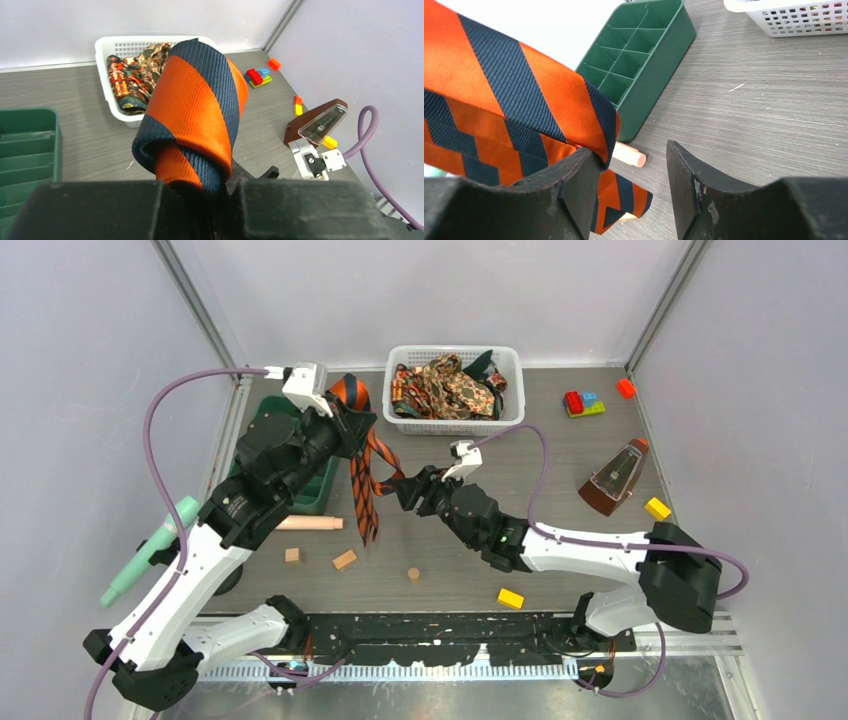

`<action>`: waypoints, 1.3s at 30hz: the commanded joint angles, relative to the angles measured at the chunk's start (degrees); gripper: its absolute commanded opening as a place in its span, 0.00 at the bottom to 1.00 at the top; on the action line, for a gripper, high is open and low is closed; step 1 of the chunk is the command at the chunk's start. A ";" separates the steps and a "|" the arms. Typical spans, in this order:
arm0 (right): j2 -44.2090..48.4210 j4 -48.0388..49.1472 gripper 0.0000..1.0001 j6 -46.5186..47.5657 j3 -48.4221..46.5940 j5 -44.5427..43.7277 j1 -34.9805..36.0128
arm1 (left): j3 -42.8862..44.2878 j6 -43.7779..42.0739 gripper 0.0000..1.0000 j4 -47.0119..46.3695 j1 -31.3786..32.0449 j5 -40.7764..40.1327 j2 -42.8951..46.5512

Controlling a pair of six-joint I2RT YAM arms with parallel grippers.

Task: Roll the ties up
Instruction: Flatten out the tie at the center of the board.

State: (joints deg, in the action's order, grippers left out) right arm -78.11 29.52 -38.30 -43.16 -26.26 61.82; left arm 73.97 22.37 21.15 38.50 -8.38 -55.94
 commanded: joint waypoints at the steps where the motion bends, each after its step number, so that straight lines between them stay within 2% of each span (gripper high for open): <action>1: -2.61 2.85 0.55 -0.63 -3.54 -5.14 0.52 | -0.99 1.71 0.00 -3.97 -0.27 -4.73 1.99; 7: -5.91 7.90 0.53 -0.46 -5.32 -5.11 0.66 | -2.47 2.80 0.00 -3.86 -0.22 -5.86 3.22; 15: -9.28 10.88 0.60 0.59 -8.31 -4.41 1.54 | -2.45 3.96 0.00 -2.87 -0.27 -7.20 2.93; 20: -10.97 11.56 0.60 1.50 -9.38 -5.25 2.17 | -2.63 4.13 0.00 -2.80 -0.21 -7.43 3.18; 25: -10.62 8.27 0.49 0.15 -9.07 -13.39 2.41 | -2.43 3.82 0.00 -2.46 -0.27 -8.13 3.65; 28: -9.90 5.40 0.38 -0.74 -8.52 -19.56 2.43 | -2.71 3.86 0.00 -2.50 -0.27 -8.05 3.70; 32: -7.22 3.63 0.24 0.56 -7.74 -22.15 2.43 | -4.11 4.15 0.00 -3.00 -0.20 -7.19 3.85; 39: 6.48 -8.84 0.04 4.59 -9.49 -26.59 3.21 | -8.05 5.53 0.03 -4.79 -0.27 -5.44 4.53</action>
State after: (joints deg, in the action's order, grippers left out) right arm -81.60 26.55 -36.27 -50.35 -46.13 64.27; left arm 67.26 26.55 21.12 38.50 -14.96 -52.93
